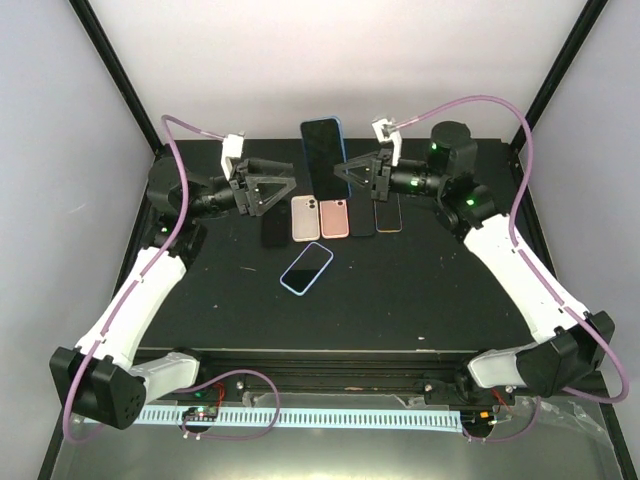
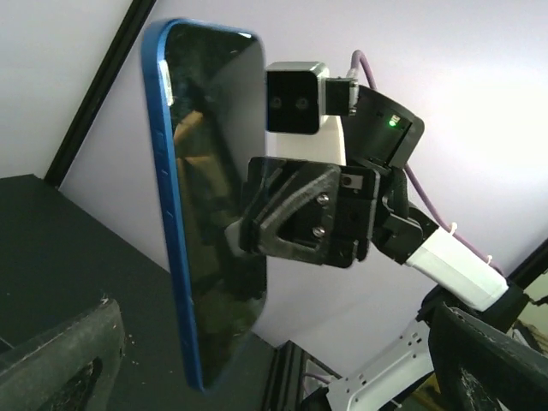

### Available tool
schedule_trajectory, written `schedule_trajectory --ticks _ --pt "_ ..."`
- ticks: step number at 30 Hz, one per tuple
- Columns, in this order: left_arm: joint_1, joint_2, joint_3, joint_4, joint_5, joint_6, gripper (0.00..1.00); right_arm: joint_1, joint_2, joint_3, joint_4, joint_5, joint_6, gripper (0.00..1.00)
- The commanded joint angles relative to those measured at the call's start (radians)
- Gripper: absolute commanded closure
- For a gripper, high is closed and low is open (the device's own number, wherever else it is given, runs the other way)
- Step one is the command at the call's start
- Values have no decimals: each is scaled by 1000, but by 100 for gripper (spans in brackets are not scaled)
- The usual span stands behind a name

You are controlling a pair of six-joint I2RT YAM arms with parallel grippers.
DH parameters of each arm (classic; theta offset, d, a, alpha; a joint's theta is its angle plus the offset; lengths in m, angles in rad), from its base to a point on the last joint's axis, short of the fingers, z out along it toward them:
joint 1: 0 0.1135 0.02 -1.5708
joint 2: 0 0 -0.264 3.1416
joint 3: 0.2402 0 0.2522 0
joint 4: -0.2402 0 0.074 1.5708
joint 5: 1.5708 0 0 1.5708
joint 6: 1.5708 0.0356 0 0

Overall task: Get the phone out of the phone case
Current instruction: Place the phone at the center of the board.

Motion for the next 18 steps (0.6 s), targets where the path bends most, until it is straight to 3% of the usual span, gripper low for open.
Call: schedule_trajectory --ticks 1,9,14,18 --pt "14 -8 82 -238 -22 217 1 -97 -60 -46 8 -1 -46 99" --pt "23 -10 126 -486 -58 483 1 -318 -49 -80 -128 -68 -95 99" --pt "23 -12 152 -612 -140 615 1 -422 9 -54 -296 -33 -240 99" --pt "24 -20 132 -614 -163 624 1 -481 92 -16 -462 41 -374 99"
